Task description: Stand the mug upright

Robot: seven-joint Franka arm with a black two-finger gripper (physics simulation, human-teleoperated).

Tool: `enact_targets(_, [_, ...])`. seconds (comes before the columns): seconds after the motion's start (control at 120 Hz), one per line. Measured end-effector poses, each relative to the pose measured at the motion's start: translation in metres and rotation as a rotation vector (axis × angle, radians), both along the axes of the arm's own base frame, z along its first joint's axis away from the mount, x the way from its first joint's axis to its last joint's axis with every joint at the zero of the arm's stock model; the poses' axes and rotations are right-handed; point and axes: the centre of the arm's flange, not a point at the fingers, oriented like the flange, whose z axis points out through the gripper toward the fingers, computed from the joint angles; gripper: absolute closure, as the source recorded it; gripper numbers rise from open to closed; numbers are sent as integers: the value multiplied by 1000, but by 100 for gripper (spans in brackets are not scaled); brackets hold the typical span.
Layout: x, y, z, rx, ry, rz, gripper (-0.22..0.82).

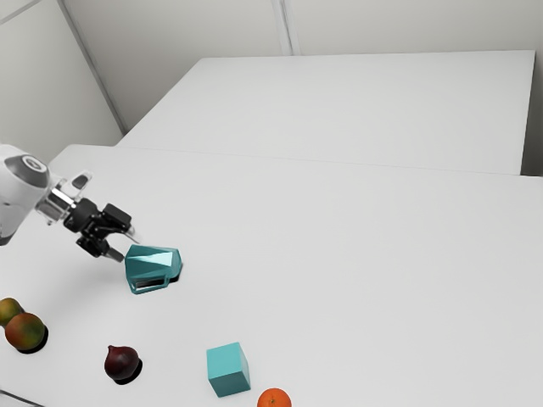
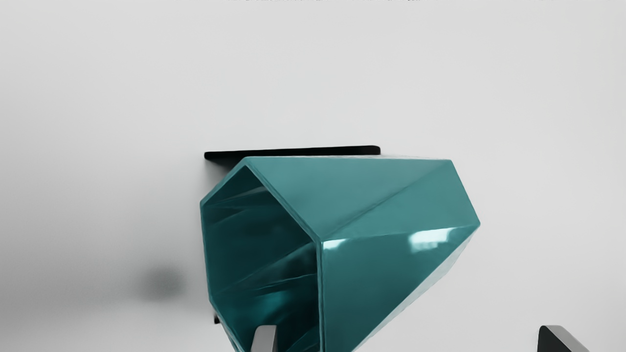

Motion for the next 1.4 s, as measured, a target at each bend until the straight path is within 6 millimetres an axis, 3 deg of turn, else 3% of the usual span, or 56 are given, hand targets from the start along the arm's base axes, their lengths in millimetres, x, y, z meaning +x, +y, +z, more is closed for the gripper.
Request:
enact_targets(0.408, [-11, -9, -40, -143, -71, 48, 3])
enact_targets(0.575, [-11, -13, -46, -181, -114, 57, 5])
enact_targets(0.65, [-11, -13, -46, -187, -133, 54, 11])
enact_targets(1.0, [-9, -14, -42, -184, -194, 16, 59])
enact_targets(1.4, [-3, -24, -11, -141, -269, -47, 76])
